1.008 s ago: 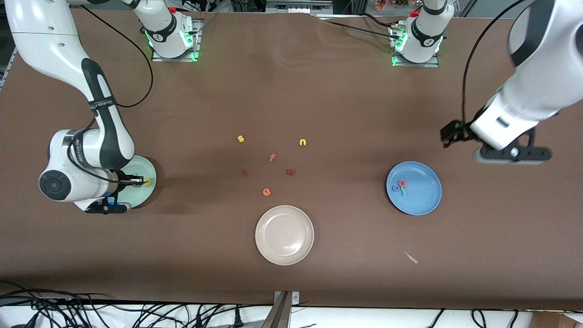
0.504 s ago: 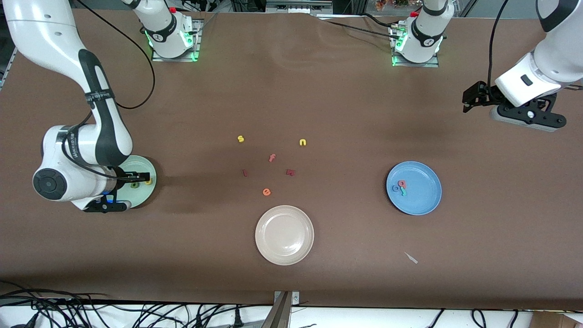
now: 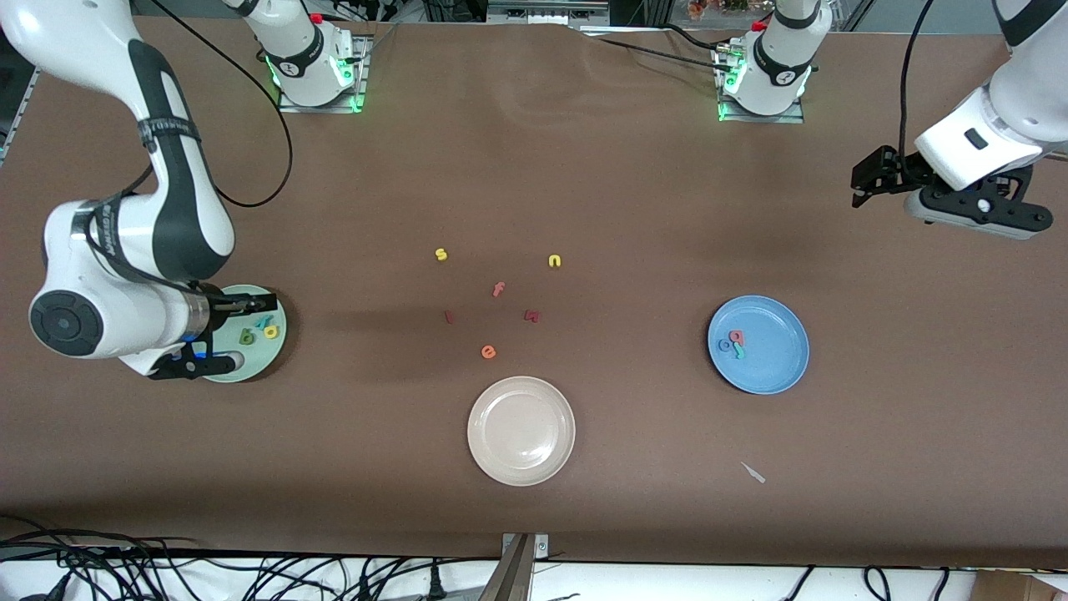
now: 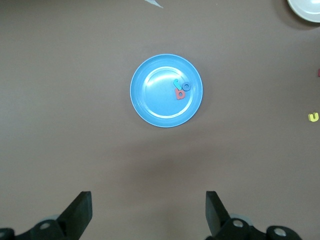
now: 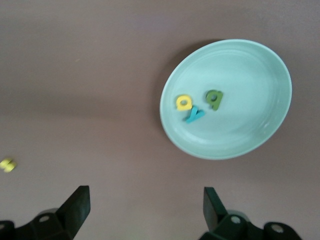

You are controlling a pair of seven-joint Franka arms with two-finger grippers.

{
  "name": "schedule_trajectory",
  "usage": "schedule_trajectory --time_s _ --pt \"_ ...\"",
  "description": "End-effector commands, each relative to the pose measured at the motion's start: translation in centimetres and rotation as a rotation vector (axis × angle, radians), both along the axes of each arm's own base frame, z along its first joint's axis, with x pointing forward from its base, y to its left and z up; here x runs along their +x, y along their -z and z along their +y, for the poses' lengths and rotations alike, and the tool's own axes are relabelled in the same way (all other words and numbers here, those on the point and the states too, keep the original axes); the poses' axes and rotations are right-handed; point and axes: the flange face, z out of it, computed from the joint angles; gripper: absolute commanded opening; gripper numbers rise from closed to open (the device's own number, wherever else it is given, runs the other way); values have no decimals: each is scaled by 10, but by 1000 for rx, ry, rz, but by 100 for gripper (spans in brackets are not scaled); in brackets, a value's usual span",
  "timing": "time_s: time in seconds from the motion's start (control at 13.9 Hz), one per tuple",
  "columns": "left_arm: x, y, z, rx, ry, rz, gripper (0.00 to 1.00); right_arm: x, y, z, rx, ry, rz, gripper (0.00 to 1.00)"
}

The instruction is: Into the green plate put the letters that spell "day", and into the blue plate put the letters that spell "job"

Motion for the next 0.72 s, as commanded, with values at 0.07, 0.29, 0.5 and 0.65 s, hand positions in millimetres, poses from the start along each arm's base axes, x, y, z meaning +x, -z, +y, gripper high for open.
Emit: schedule_trajectory --time_s 0.07,0.29,0.5,0.65 --pt "2 -5 -4 -29 -31 36 100 -26 -85 37 7 -78 -80 100" --pt "14 -6 -10 -36 -28 29 100 -51 -142 49 -6 -94 -133 100" --pt "20 3 -11 -19 -93 44 100 -97 -194 39 -3 -83 -245 100" --pt "23 8 -11 -7 -112 47 100 -113 -213 26 -5 -61 -272 100"
